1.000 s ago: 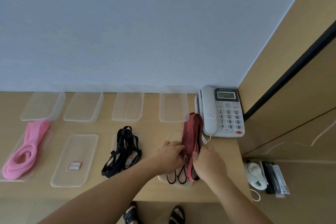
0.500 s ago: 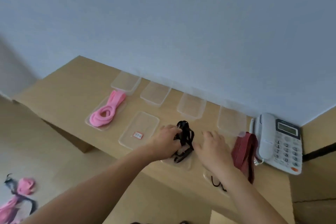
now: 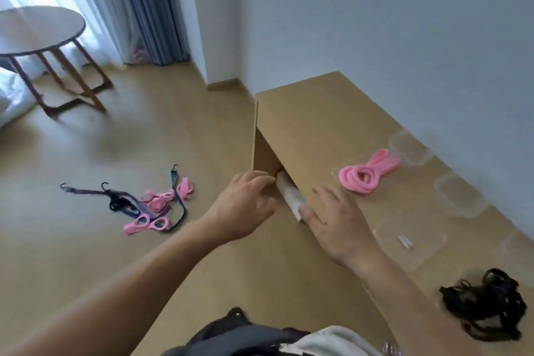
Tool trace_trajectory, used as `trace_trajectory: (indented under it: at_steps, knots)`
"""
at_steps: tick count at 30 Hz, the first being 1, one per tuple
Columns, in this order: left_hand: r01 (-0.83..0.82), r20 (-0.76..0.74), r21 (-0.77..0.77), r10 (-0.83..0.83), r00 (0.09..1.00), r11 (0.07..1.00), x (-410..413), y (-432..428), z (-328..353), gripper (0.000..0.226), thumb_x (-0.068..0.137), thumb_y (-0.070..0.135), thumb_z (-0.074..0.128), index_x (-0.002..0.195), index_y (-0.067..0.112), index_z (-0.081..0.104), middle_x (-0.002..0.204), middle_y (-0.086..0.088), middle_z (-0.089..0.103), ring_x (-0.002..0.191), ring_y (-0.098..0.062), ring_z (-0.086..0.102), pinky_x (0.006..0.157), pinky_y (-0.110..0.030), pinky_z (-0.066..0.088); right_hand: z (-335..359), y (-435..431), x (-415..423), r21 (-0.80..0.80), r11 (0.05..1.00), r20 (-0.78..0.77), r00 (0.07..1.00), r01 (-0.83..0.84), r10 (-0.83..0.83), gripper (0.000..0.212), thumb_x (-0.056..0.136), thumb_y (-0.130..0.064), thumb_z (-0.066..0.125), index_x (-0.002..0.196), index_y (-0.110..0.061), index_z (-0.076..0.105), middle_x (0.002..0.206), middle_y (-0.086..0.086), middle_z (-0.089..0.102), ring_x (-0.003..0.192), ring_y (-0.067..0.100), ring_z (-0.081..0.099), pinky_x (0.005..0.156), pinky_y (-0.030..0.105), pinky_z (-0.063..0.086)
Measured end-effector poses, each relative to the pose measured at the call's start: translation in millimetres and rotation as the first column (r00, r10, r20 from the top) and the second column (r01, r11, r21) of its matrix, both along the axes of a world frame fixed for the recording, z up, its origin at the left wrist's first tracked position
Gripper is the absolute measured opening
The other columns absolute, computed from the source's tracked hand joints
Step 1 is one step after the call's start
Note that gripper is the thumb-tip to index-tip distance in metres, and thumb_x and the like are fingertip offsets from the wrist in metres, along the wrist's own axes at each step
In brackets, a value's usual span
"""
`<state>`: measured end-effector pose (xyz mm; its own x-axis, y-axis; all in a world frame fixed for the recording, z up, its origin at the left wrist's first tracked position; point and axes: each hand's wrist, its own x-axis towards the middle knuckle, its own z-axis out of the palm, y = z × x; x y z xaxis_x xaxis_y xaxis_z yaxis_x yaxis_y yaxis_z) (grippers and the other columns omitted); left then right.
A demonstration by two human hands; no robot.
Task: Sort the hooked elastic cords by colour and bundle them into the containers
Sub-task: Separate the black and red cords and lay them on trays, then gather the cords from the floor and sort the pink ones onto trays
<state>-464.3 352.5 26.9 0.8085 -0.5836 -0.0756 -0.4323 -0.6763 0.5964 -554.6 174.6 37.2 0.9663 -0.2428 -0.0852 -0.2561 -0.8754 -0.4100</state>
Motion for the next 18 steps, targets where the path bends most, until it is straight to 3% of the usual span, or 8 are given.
trace_trajectory:
  at_steps: [6, 12, 18]
  knots:
    - [-0.285, -0.064, 0.006, 0.285, 0.956, 0.958, 28, 102, -8, 0.046, 0.095, 0.033, 0.056, 0.140, 0.022, 0.049, 0.148, 0.008, 0.043, 0.141, -0.012, 0.030, 0.116, -0.029, 0.021, 0, 74, 72, 0.026, 0.946, -0.035, 0.946, -0.323, 0.324, 0.058, 0.097, -0.051, 0.041, 0.146, -0.021, 0.037, 0.148, -0.005, 0.037, 0.137, 0.013, 0.029, 0.115, 0.032, 0.026]
    - [-0.519, -0.153, -0.006, 0.512, 0.845, 0.855, 59, 160, -17, 0.052, 0.087, 0.042, 0.053, 0.134, 0.022, 0.056, 0.143, 0.007, 0.048, 0.137, -0.011, 0.037, 0.114, -0.040, 0.033, -15, 140, 161, 0.072, 0.839, -0.062, 0.837, -0.539, 0.543, 0.060, 0.096, -0.053, 0.042, 0.146, -0.020, 0.036, 0.148, -0.006, 0.036, 0.137, 0.012, 0.027, 0.114, 0.033, 0.025]
    - [-0.642, -0.144, 0.034, 0.639, 0.755, 0.766, 116, 196, -22, 0.041, 0.093, 0.027, 0.059, 0.134, 0.021, 0.055, 0.142, 0.008, 0.048, 0.132, -0.012, 0.041, 0.110, -0.028, 0.033, -26, 189, 249, 0.126, 0.744, -0.048, 0.745, -0.656, 0.665, 0.062, 0.094, -0.055, 0.042, 0.145, -0.021, 0.038, 0.146, -0.007, 0.037, 0.136, 0.012, 0.029, 0.112, 0.033, 0.028]
